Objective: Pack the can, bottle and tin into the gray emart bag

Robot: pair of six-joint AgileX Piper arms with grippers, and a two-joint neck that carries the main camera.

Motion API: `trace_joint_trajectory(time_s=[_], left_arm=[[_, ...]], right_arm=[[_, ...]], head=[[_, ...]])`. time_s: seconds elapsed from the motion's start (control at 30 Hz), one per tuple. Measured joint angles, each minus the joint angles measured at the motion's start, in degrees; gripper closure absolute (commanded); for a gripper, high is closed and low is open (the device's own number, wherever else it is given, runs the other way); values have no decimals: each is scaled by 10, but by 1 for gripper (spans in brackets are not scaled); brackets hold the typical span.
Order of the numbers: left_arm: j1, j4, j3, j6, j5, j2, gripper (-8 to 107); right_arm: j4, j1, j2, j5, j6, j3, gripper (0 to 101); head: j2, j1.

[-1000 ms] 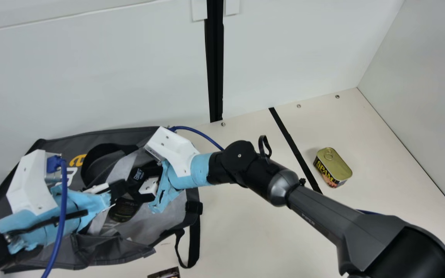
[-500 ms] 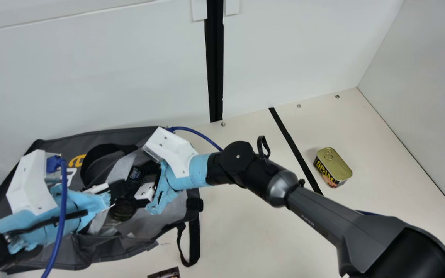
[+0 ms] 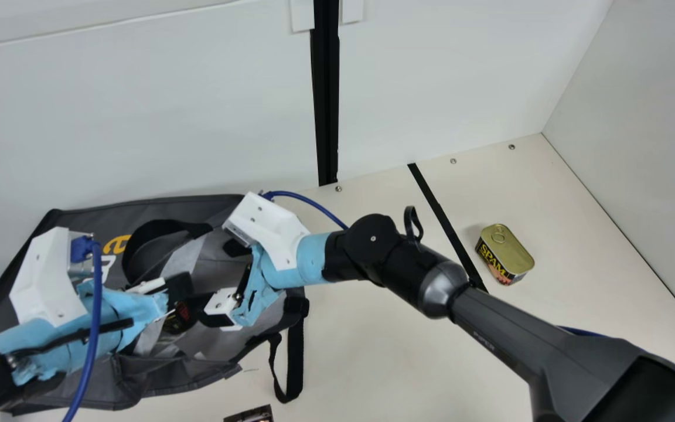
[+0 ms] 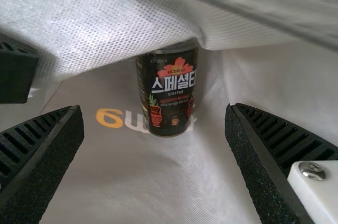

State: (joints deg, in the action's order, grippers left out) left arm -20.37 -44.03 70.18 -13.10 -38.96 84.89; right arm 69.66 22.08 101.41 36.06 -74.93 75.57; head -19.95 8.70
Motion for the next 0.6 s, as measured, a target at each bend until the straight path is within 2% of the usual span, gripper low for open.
trace_joint_trajectory(time_s=[0.6], left_arm=[[0, 0, 0, 0, 0, 0, 89]], right_arm=[[-22, -37, -78, 14, 16, -48, 10]], head=[[0, 0]])
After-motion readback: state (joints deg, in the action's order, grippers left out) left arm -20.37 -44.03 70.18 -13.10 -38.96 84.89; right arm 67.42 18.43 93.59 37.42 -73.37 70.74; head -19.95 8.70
